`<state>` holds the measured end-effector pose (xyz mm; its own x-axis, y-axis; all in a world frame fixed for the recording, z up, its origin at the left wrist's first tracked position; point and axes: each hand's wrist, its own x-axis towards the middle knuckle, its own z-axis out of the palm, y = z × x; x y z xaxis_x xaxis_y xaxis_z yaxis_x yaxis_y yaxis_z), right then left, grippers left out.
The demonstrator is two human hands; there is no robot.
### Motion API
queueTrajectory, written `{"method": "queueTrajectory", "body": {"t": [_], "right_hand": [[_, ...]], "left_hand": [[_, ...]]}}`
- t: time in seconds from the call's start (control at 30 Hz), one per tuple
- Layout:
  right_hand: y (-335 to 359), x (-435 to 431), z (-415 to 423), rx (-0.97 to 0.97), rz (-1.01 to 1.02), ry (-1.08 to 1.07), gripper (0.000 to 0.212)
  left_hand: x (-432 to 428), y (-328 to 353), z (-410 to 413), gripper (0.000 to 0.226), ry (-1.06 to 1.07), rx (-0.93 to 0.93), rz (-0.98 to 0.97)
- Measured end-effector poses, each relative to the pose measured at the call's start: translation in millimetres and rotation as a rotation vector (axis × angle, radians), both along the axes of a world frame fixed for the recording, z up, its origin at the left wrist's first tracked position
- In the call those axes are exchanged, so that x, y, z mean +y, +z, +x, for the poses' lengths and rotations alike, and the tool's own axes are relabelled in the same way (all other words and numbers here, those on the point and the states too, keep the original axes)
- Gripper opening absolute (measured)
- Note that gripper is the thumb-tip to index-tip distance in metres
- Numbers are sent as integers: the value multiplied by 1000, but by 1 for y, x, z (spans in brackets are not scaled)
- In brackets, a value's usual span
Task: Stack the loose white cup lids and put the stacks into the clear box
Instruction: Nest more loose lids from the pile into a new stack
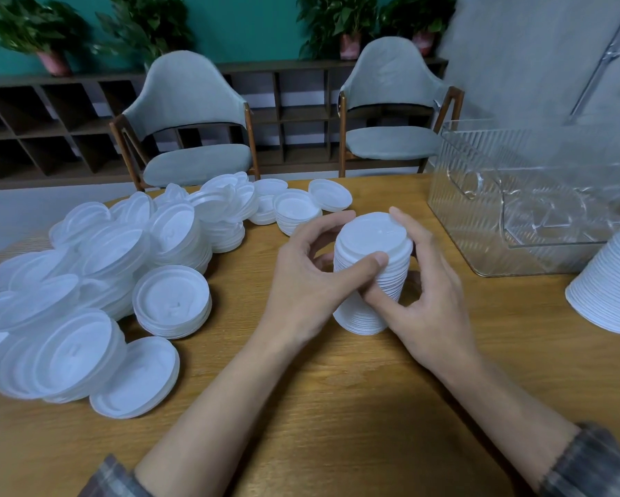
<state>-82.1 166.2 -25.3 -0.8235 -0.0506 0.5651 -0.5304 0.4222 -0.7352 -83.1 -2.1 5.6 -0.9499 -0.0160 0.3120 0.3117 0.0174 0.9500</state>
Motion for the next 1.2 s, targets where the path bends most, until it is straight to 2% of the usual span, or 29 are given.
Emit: {"method": "queueTrajectory", "body": {"t": [0.4, 0.63, 0.8, 0.9, 1.0, 1.1, 1.2], "right_hand": [[0, 1, -1, -15, 32, 17, 76], [-1, 1, 1, -133, 65, 78, 96], [-3, 8, -6, -89, 77, 35, 95], [-2, 16, -13, -81, 63, -30, 96], [-5, 20, -16, -86, 48, -64, 95], [-6, 19, -16, -89, 38, -80, 95], [-9, 19, -16, -102, 27, -80, 95]], "left_hand": [[3, -2, 4, 53, 53, 17, -23], [3, -8, 5, 57, 3, 21, 20], [-6, -18, -2, 46, -29, 64, -36], [-17, -31, -16, 41, 102, 87, -213], [-30, -47, -36, 42, 290, 203, -553], [-36, -55, -54, 50, 329, 220, -775], [-41, -55, -70, 54, 376, 262, -904]]}}
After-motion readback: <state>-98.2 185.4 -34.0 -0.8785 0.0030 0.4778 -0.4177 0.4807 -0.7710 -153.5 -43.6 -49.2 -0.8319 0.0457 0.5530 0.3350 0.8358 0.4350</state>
